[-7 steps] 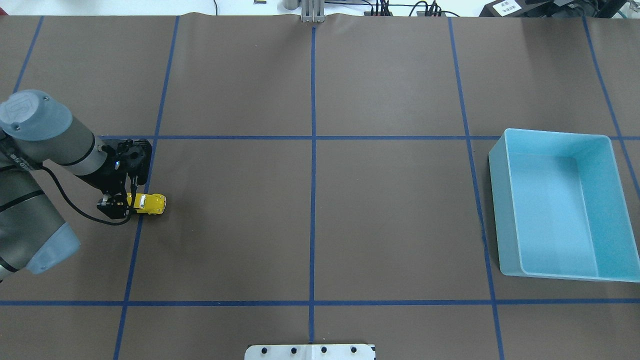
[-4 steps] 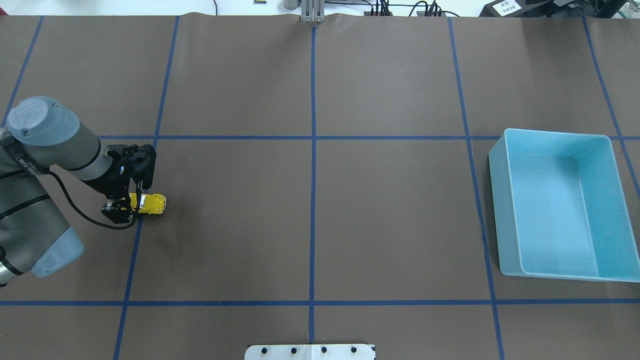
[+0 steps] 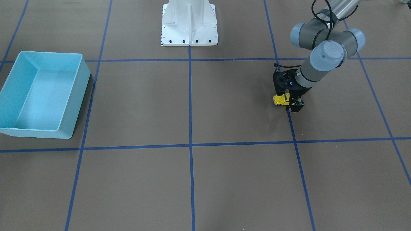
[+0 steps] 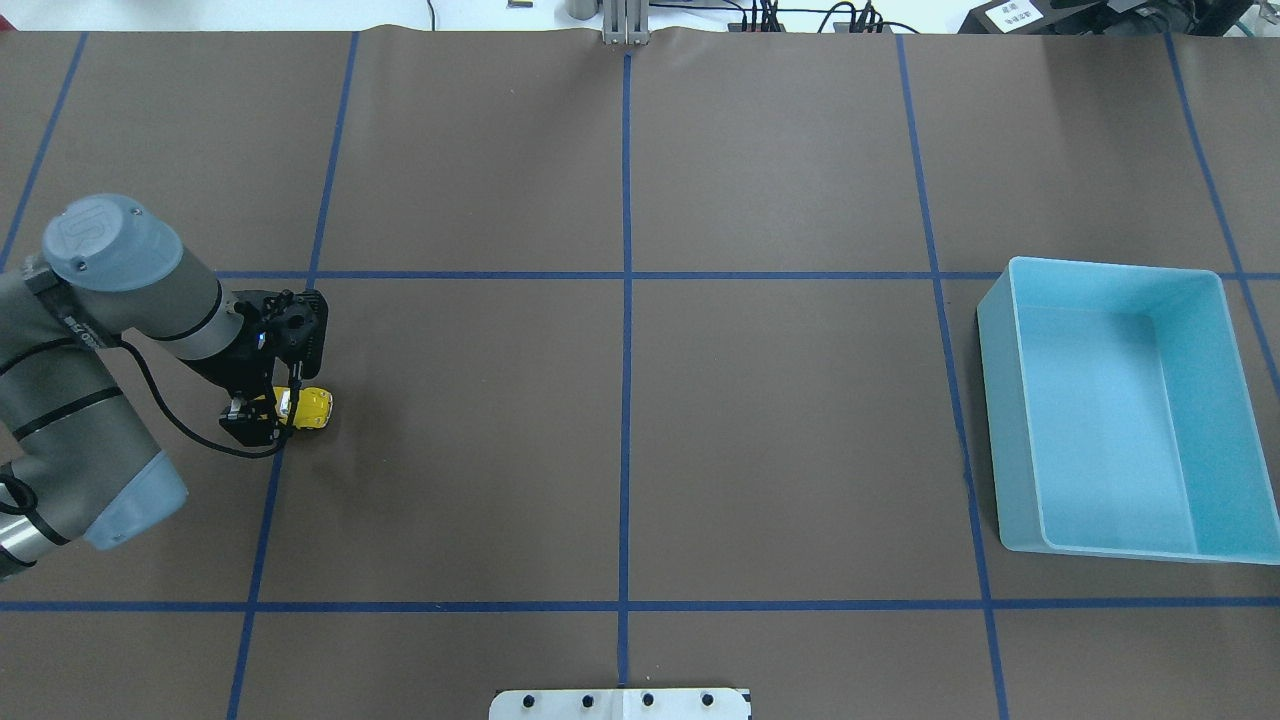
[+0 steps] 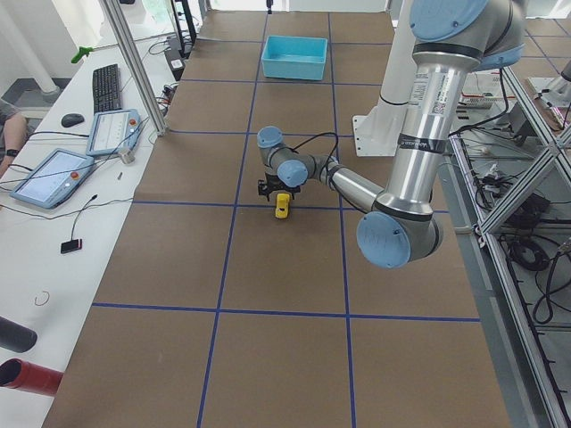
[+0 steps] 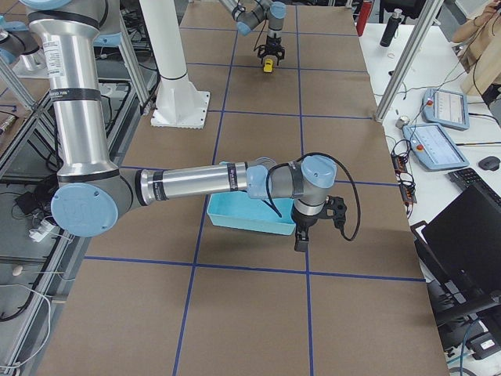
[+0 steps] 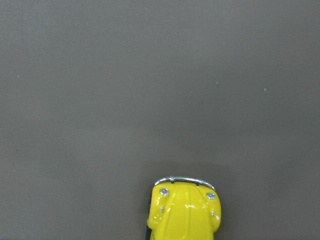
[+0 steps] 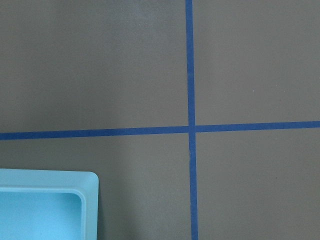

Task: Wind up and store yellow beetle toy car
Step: 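Lower the left gripper and grip the yellow car from above, then press the car onto the table with the left gripper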

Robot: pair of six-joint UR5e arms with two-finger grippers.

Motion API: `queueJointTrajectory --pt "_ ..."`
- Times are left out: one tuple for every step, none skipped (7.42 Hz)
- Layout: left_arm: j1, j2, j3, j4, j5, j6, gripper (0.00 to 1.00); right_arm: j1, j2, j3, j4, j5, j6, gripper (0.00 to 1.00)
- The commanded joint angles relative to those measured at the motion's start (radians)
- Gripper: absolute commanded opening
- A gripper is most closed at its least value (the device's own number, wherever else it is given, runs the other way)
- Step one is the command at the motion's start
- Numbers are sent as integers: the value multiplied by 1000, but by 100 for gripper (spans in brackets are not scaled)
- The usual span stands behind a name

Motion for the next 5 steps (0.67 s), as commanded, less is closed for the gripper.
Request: queueJointTrajectory --pt "5 -3 6 -1 -2 2 100 0 0 0 0 0 0 100" --pt "6 -3 6 -2 -2 4 100 0 0 -8 0 0 0 100" --pt "6 -2 9 -14 0 4 99 0 0 -8 0 0 0 100" --pt "6 0 23 -30 0 5 98 0 0 -8 0 0 0 100" --pt "6 1 27 -36 -2 5 98 0 0 -8 0 0 0 100"
